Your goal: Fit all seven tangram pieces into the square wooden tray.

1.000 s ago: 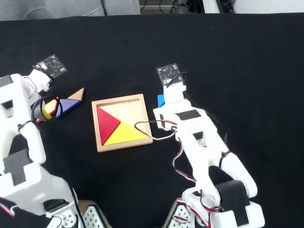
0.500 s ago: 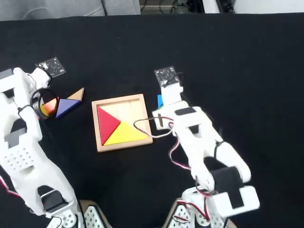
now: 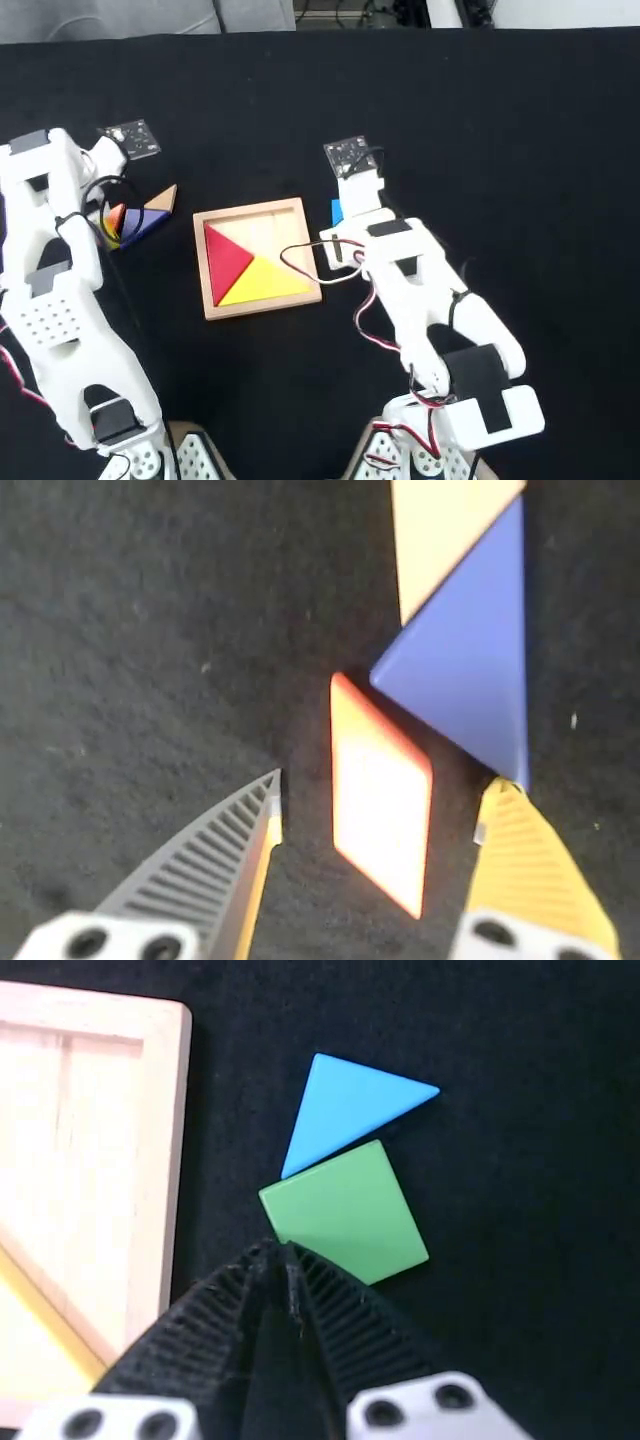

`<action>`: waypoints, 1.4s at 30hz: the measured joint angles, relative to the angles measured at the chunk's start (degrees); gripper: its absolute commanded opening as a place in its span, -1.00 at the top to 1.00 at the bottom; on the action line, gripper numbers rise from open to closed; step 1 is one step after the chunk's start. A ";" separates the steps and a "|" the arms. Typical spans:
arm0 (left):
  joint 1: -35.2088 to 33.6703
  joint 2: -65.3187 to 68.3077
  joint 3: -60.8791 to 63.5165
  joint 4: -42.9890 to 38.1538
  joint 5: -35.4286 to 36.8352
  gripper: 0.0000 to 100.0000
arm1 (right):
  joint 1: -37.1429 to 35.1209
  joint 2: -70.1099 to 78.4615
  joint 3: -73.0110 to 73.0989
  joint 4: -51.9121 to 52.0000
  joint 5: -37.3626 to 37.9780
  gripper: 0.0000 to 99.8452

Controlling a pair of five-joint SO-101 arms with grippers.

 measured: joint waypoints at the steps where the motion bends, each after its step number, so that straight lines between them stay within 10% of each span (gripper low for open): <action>1: 0.26 0.18 0.00 -0.26 0.00 0.39 | 0.00 0.00 0.00 0.00 0.00 0.98; 32: -1.85 2.64 -0.09 3.87 -1.67 0.79 | 0.00 0.18 0.00 0.00 0.00 0.98; 42: -1.14 -1.49 -15.47 27.78 -1.67 0.79 | 0.00 0.18 0.00 0.00 0.00 0.98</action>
